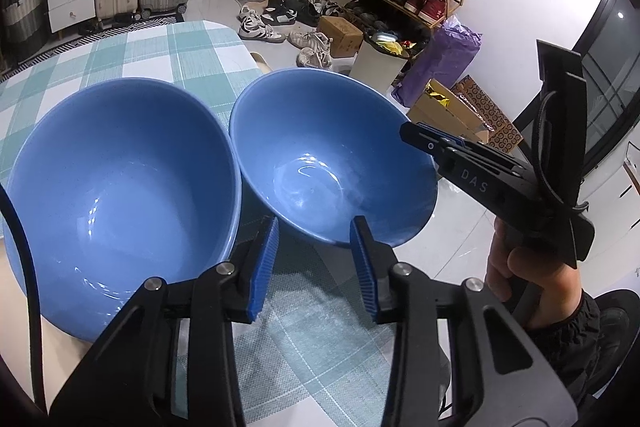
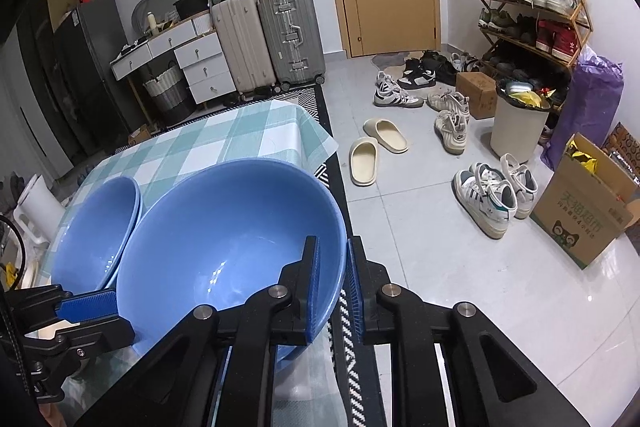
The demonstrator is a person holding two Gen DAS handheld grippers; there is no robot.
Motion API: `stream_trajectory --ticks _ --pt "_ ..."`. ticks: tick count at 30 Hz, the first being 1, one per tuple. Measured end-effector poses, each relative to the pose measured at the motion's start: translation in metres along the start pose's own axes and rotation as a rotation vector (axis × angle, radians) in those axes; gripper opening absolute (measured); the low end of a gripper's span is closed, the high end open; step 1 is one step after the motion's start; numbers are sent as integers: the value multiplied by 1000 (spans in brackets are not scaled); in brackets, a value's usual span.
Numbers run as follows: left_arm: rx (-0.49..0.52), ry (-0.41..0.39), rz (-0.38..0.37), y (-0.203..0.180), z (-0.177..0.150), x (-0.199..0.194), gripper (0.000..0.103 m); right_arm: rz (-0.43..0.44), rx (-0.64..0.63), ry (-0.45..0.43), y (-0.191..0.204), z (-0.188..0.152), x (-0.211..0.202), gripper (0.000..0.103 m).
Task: Organize plates and bowls
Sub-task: 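Lift the blue bowl with both grippers and carry it over the other bowl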
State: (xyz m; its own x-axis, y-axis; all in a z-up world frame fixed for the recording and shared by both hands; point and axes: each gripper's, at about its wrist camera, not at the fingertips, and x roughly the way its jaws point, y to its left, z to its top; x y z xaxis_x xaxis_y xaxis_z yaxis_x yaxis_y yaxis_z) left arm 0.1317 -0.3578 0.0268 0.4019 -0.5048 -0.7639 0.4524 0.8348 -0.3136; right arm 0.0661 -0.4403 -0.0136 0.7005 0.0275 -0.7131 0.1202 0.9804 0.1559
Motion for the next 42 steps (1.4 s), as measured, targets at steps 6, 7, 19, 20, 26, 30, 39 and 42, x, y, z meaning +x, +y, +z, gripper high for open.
stream_trajectory --ticks 6,7,19,20,26,30,39,42 --pt "9 -5 -4 1 -1 -2 34 -12 -13 -11 3 -2 -12 14" --pt "10 -7 -7 1 -1 -3 34 -15 -15 -14 5 -2 -14 14" --pt "46 -45 -21 -8 -2 -19 34 -48 -27 -51 12 -4 -44 14" --pt "49 -50 -21 -9 -2 -22 34 -49 -29 -55 13 -4 -47 14" --pt "64 -76 -22 -16 -4 -38 34 -57 -37 -90 18 -4 -68 14" --pt "71 -93 -27 -20 -5 -50 34 -62 -43 -110 21 -4 -82 14" --pt "97 -143 -32 -30 -10 -86 34 -82 -73 -173 37 -2 -124 14" --pt "103 -162 -29 -33 -12 -101 34 -85 -82 -193 43 -1 -135 14"
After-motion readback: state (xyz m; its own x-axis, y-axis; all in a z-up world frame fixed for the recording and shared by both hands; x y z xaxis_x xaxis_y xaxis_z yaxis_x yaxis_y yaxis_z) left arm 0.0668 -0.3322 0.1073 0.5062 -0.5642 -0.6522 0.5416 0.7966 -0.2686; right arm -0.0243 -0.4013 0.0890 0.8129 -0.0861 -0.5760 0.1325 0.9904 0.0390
